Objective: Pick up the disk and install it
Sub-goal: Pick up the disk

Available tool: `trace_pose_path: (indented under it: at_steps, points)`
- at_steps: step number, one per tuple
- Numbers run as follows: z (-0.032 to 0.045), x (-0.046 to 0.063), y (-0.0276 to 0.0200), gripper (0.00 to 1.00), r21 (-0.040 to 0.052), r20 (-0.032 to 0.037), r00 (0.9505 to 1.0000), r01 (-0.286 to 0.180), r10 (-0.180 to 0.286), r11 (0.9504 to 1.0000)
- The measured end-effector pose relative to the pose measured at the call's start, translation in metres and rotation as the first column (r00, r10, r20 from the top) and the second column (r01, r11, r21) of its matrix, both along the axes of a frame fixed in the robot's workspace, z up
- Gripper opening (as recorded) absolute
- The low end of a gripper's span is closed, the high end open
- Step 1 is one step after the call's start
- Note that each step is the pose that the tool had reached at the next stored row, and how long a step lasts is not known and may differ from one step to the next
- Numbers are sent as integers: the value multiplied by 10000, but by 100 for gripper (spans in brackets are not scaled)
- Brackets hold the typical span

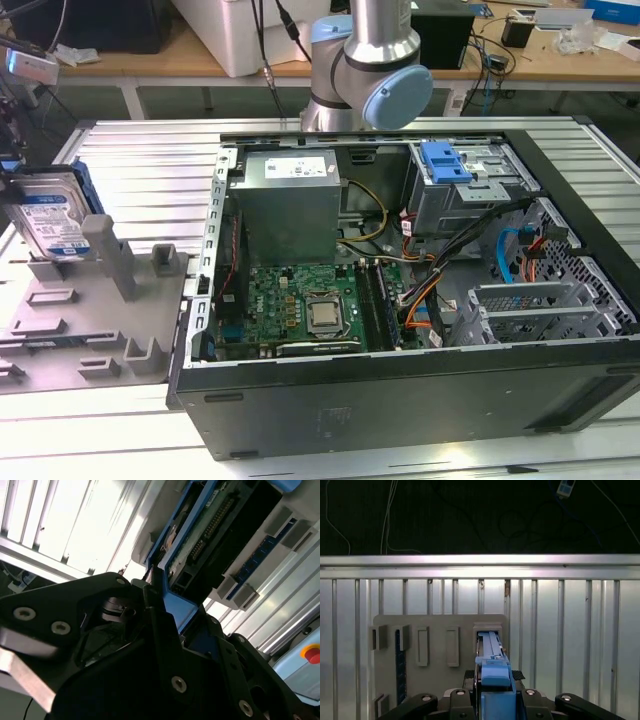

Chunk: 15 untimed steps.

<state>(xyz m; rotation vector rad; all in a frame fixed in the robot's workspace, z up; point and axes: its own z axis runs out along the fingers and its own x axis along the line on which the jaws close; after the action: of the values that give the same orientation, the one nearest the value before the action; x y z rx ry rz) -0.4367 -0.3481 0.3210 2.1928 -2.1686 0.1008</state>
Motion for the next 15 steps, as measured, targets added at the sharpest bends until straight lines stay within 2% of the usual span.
trace_pose_path:
  at_steps: [5, 15]
  points:
    - [26, 0, 5, 37, -1, -2, 10000, 0, 0, 10000]
    - [174, 0, 11, 37, -2, -1, 10000, 0, 0, 10000]
